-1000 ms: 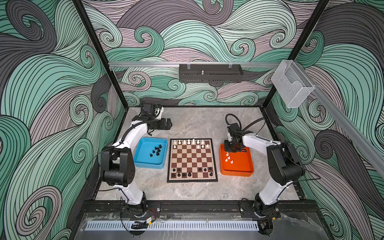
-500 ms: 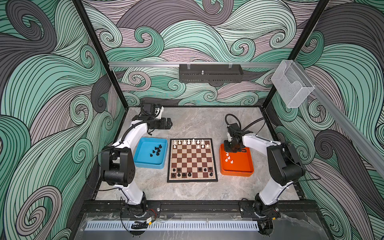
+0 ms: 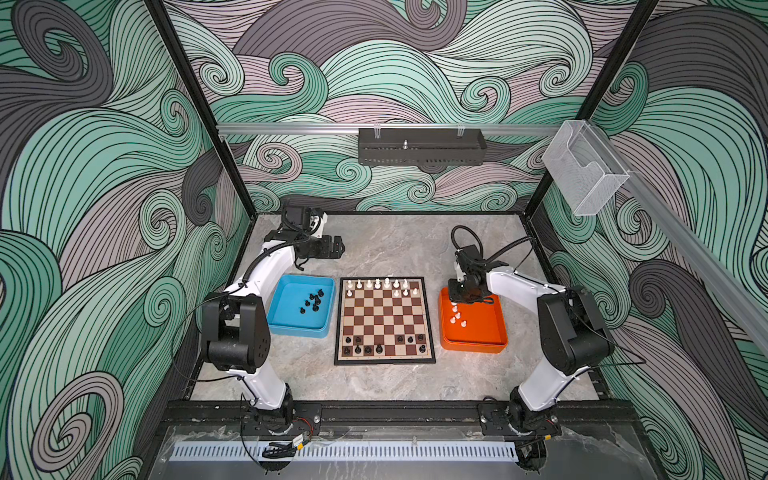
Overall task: Set up the chess pieces on the board
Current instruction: 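Lower the right gripper into the orange tray and grasp a white pawn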
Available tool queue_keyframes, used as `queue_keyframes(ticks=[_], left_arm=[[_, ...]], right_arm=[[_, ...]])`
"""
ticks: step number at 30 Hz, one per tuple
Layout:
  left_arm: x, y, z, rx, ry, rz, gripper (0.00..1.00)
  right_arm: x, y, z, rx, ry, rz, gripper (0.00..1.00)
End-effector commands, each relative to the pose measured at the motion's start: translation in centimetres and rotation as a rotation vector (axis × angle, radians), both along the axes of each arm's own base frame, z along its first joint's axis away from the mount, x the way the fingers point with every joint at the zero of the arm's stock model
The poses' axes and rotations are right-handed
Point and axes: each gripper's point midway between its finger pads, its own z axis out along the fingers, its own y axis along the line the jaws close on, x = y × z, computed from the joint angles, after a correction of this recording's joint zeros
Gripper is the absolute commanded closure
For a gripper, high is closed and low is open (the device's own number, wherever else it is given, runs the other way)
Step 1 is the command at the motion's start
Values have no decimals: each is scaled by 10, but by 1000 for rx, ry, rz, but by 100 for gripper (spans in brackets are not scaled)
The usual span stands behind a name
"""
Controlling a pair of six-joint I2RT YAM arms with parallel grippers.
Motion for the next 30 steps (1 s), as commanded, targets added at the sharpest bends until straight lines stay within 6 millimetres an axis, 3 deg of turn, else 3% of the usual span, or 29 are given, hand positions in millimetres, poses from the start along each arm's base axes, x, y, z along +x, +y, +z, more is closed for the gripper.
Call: queue_keyframes(ticks=[1, 30], left_arm=[[3, -1, 6, -20, 5, -1, 1], [3, -1, 6, -24, 7, 1, 1]], right_arm=[[2, 2, 7, 3, -15, -5, 80], [-5, 3, -9, 8, 36, -7, 77]])
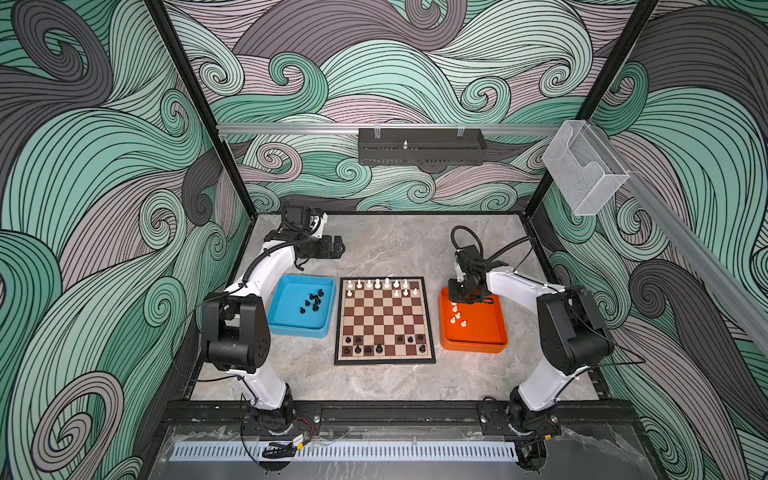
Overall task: Set up the chess pieces on the board
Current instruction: 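Lower the right gripper into the orange tray and grasp a white pawn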
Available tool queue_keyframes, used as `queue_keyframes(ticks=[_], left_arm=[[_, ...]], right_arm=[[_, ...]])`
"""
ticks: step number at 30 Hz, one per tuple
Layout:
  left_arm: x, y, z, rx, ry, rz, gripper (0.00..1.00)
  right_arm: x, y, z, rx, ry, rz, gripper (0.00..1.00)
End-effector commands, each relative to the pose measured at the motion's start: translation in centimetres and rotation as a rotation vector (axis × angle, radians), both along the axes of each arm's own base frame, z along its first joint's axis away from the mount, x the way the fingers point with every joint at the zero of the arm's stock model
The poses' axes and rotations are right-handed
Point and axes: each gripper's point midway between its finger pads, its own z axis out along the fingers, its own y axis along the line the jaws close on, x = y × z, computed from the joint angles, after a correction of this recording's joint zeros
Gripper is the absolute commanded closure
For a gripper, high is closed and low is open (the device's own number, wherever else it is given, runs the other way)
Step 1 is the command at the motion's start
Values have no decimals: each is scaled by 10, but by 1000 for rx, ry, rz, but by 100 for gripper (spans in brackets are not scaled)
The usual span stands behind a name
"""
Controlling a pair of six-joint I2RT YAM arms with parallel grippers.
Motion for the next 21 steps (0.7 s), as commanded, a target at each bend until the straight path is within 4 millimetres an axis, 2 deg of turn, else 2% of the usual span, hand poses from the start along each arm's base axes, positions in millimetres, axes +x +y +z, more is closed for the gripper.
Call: queue_keyframes(ticks=[1, 15, 21], left_arm=[[3, -1, 6, -21, 6, 2, 1], [3, -1, 5, -20, 7, 2, 1], [3, -1, 5, -20, 8, 2, 1]], right_arm=[[-5, 2, -8, 1, 30, -2, 77], [-6, 3, -11, 4, 46, 2, 77], [-5, 3, -9, 5, 37, 3, 80]])
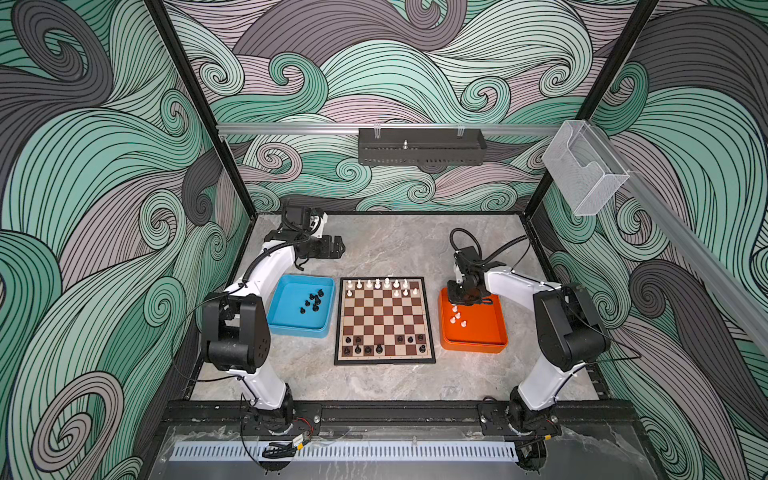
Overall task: Set up the chess pieces on the board
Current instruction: 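Lower the right gripper into the orange tray and grasp a white pawn, then lift the white pawn and carry it with the right gripper over the board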
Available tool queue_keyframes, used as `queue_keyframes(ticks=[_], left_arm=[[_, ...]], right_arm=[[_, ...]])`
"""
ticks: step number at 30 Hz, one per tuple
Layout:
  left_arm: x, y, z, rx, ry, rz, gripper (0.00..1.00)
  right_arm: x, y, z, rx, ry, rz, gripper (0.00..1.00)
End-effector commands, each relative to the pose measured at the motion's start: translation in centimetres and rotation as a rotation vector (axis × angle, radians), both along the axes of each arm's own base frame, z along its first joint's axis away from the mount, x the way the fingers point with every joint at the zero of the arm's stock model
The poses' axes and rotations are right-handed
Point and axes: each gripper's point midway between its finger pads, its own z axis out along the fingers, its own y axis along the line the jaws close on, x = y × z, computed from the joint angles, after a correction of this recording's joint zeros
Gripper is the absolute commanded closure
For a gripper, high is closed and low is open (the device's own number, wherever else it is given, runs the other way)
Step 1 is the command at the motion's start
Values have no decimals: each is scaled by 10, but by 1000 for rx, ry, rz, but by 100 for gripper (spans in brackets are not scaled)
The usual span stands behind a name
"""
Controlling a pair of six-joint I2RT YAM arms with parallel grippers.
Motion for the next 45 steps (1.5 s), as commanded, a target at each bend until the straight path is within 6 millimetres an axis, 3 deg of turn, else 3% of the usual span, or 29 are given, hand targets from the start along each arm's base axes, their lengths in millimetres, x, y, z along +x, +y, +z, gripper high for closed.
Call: queue_keyframes(ticks=[1, 15, 23, 28, 36, 45], left_arm=[[3, 0, 5, -17, 7, 2, 1], [3, 0, 5, -17, 6, 2, 1], [4, 0, 5, -17, 6, 8, 1], [4, 1, 6, -19, 7, 15, 1], [3, 2, 9, -11, -6, 19, 1], [3, 3, 6, -10, 0, 21, 1]], right_arm=[[-2, 2, 2, 4, 5, 1, 81], [1, 3, 35, 5, -34, 15, 86], [1, 10, 74, 10, -87, 61, 86], [18, 28, 99, 27, -149, 102, 86], [48, 69, 96, 22, -162, 175, 87], [60, 103, 71, 9, -138, 212, 87]])
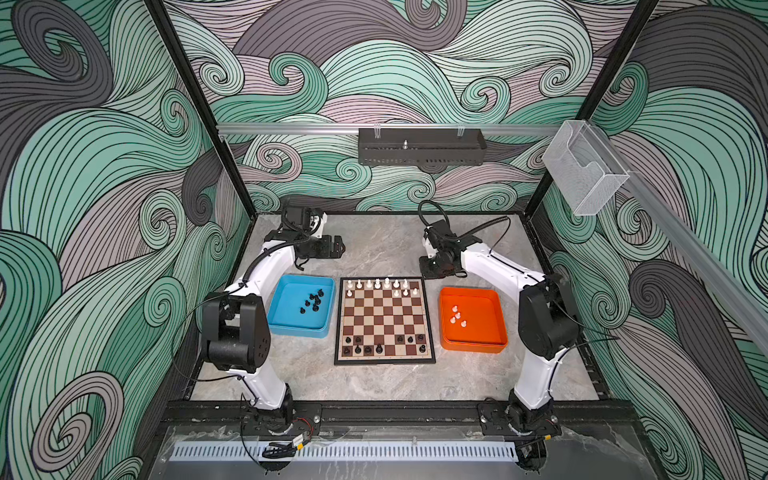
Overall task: Set up the chess pieces on the board
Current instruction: 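Lift the white pawn and carry it with the right gripper over the board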
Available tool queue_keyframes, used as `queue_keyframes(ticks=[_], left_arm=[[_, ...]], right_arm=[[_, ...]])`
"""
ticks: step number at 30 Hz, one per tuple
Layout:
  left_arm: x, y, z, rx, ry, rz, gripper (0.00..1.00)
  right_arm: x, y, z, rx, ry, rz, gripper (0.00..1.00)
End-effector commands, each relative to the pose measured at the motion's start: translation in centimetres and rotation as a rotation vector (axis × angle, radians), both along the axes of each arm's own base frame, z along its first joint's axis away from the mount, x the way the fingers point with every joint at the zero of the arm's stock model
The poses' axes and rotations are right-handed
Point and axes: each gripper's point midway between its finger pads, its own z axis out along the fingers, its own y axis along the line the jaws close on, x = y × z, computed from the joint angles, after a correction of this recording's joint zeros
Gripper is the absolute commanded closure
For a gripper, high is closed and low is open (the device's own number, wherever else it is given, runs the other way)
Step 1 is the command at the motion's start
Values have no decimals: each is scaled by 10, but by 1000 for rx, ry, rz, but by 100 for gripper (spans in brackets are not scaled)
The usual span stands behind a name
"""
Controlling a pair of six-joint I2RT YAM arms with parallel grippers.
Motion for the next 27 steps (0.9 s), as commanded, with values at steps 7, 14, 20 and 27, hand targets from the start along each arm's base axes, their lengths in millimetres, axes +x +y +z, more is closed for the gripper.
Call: queue_keyframes(ticks=[7, 14, 20, 27], left_arm=[[3, 3, 5, 1, -1, 11, 1], [3, 3, 3, 0, 5, 10, 1], [4, 3, 1, 1, 9, 11, 1], [4, 3, 0, 1, 13, 11, 1]], right_arm=[[10, 18, -19, -17, 12, -7, 88], [12, 23, -30, -18, 29, -7, 88], [14, 26, -37, -14, 39, -8, 87], [16, 31, -42, -8, 49, -2, 87]])
